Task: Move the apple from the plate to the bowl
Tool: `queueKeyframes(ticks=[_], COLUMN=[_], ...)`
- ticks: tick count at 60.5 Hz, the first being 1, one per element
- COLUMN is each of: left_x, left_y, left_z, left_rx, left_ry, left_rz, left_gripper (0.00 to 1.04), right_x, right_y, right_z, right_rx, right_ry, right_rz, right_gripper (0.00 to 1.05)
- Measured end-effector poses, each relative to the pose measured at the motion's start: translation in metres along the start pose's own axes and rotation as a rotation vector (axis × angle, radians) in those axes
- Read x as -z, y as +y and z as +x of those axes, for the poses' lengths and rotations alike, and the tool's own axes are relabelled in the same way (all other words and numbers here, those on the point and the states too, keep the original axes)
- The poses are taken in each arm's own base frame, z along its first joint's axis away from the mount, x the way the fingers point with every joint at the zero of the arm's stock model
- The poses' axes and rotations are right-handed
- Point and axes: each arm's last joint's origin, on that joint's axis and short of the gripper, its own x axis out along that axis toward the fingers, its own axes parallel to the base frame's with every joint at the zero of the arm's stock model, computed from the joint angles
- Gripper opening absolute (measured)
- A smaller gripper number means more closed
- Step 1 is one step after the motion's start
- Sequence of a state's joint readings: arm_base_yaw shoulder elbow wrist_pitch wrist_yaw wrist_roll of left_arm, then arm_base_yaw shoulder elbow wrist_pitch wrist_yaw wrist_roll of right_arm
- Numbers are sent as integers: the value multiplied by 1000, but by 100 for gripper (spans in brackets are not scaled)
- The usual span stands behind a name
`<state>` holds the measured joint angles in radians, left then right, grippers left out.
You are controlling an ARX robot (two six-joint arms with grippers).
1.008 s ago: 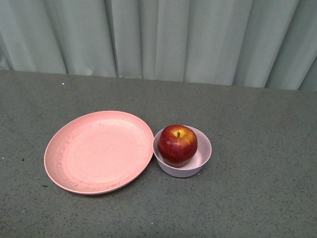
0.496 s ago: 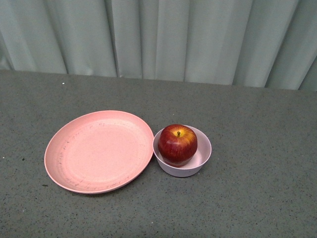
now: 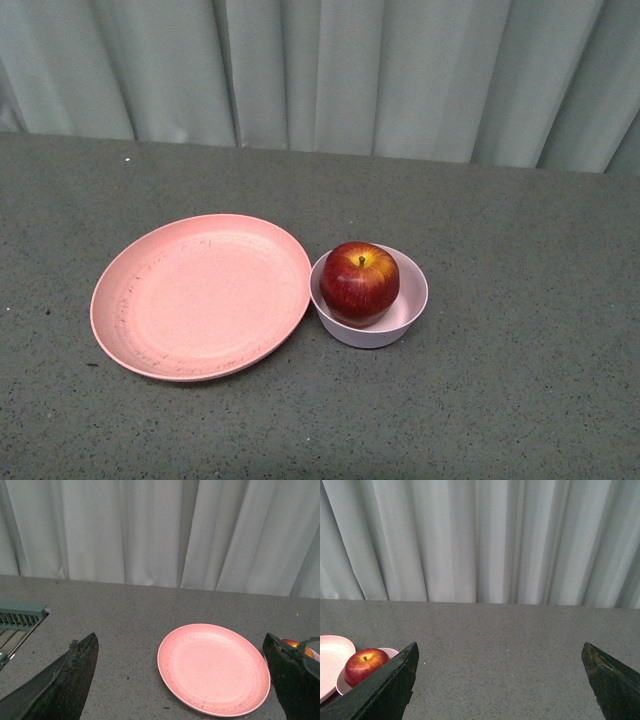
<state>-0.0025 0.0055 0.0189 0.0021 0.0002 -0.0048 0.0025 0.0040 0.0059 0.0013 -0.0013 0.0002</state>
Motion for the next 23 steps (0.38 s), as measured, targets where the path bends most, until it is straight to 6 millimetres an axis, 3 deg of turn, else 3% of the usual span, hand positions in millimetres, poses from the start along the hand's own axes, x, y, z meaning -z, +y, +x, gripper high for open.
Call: queueKeyframes(ticks=[23], left_x=[0], left_y=[0], left_z=[0], left_rx=[0], left_ry=[0], left_rz=[0], left_gripper=[98], right_x=[0], right_y=[0], right_z=[0], right_rx=[0], right_ry=[0], right_rz=[0], right_gripper=[95])
